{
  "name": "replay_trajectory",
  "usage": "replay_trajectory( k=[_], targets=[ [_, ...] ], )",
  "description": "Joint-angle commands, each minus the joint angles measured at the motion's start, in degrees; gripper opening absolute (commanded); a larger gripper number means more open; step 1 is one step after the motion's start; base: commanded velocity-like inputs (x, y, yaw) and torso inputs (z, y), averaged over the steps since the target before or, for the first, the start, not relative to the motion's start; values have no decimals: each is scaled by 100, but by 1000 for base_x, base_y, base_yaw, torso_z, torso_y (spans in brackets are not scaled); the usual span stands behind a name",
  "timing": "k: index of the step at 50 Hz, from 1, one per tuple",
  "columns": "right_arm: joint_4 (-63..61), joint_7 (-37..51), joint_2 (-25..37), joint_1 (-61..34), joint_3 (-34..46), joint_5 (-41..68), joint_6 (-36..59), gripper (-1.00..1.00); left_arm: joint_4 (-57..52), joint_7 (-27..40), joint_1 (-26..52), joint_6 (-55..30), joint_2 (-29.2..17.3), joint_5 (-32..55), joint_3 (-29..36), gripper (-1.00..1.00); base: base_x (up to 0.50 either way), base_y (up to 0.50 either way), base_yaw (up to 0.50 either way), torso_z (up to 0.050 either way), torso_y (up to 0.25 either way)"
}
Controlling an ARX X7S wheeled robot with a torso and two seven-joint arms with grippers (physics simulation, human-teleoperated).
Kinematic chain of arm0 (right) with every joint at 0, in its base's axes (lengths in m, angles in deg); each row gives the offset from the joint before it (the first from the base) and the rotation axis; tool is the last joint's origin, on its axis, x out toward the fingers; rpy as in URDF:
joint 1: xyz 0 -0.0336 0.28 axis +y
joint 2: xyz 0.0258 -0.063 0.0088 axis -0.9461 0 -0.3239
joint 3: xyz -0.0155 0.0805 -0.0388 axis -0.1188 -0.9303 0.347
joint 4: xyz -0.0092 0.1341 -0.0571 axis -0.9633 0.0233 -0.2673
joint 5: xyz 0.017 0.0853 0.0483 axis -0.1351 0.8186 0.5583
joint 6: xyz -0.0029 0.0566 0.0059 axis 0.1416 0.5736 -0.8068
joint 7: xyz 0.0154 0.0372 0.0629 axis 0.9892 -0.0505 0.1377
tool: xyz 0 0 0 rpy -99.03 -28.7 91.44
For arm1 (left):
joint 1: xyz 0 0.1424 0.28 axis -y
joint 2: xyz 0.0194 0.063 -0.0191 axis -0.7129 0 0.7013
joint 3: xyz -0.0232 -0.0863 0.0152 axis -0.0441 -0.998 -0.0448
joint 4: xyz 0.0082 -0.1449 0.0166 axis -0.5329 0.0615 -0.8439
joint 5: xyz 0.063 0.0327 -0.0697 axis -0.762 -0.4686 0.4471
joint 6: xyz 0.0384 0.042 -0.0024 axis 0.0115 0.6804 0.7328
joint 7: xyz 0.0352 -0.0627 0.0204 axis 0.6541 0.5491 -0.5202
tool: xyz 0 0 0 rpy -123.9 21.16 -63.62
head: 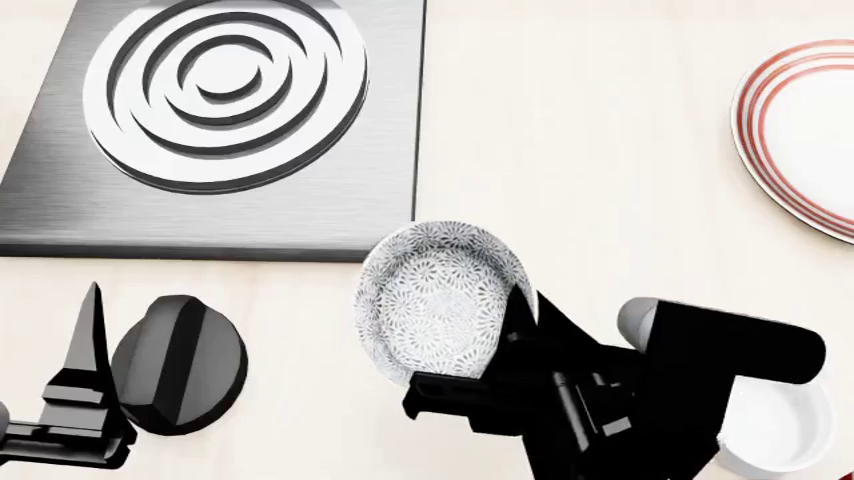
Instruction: Pick the akita bowl next to the ramekin and place it on the plate.
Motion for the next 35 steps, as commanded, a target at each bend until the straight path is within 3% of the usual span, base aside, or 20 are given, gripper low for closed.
replay_trajectory(
  k=[1,35],
  targets=[
    [541,182,114,-604,-31,125,-22,-100,72,4,-7,62,-6,-1,18,100,0,0,0,0,0],
    [2782,93,375,-2281,7,-205,-807,-100,129,62,75,31,-43,51,63,100,0,0,0,0,0]
  ],
)
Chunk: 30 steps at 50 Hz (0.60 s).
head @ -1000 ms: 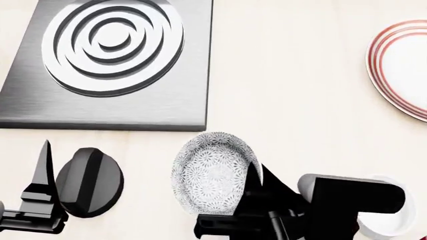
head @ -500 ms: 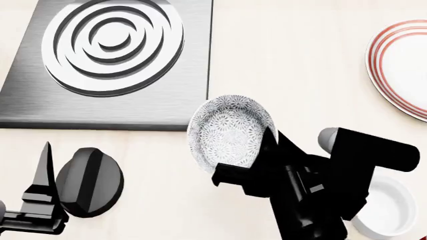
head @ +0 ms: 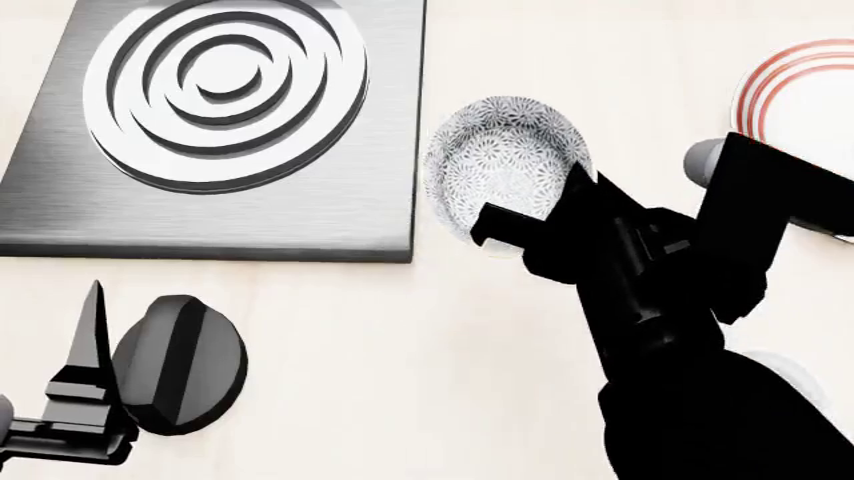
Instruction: Pick the akita bowl next to the ramekin and place it on the plate.
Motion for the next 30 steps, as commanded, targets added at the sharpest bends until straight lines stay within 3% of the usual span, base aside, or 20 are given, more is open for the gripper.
replay_trajectory(
  k=[1,30],
  targets=[
    [724,-92,68,-565,-23,-68,-330,-100,45,13,18,11,-13,12,13,100,0,0,0,0,0],
    [2428,-352,299,-1548,-208,-406,-1279,-100,139,30,-25,67,-43,46,62,100,0,0,0,0,0]
  ],
)
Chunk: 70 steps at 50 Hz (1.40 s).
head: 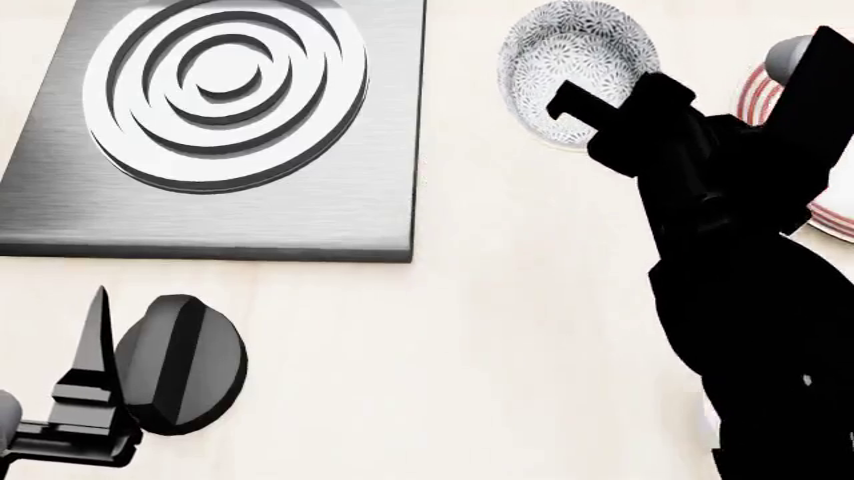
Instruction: Pick the akita bowl next to the ramekin and place it on the plate.
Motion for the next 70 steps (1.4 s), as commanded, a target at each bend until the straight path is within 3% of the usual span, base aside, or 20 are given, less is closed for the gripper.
replay_trajectory(
  k=[1,70],
  targets=[
    [418,-56,83,-299,-140,-8,-309,-100,0,11,-15,3,-14,25,16,100,0,0,0,0,0],
    [1546,437,1137,-959,-791,-272,-714,-100,202,104,-3,122,-78,17,133,100,0,0,0,0,0]
  ],
)
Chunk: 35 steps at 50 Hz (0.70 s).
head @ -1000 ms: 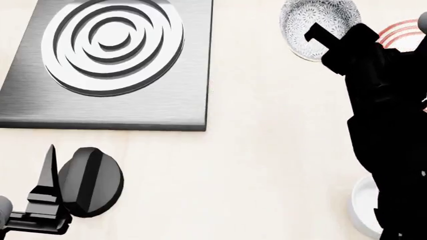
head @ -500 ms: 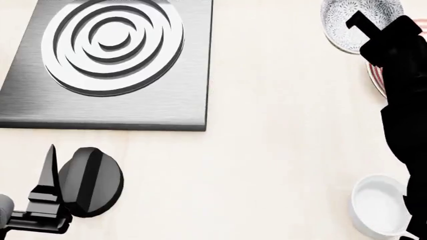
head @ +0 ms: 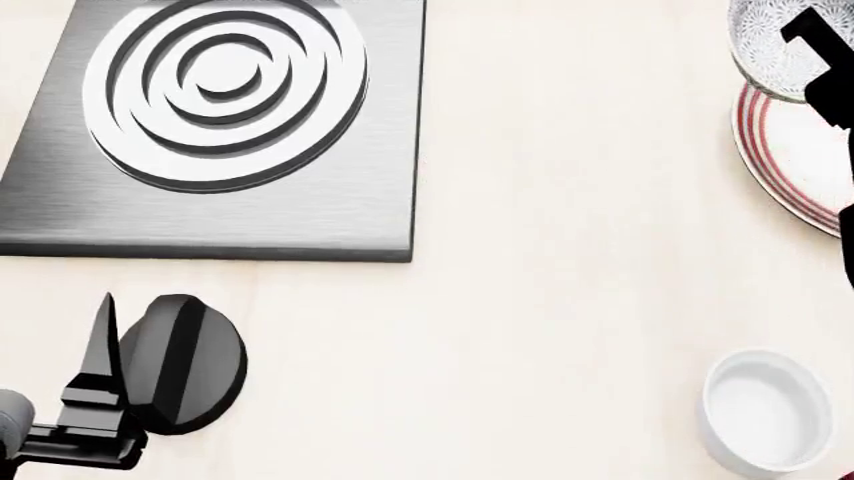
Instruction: Pick the akita bowl next to the ramekin and place it on the plate.
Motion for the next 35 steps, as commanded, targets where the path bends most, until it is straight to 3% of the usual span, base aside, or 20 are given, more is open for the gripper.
replay_trajectory(
  k=[1,35],
  targets=[
    [227,84,245,-184,-53,-61,19,-100,24,22,0,9,-7,12,4,100,0,0,0,0,0],
    [3594,-150,646,-1879,508,-954,-787,-100,110,65,78,-7,-33,67,18,100,0,0,0,0,0]
  ],
)
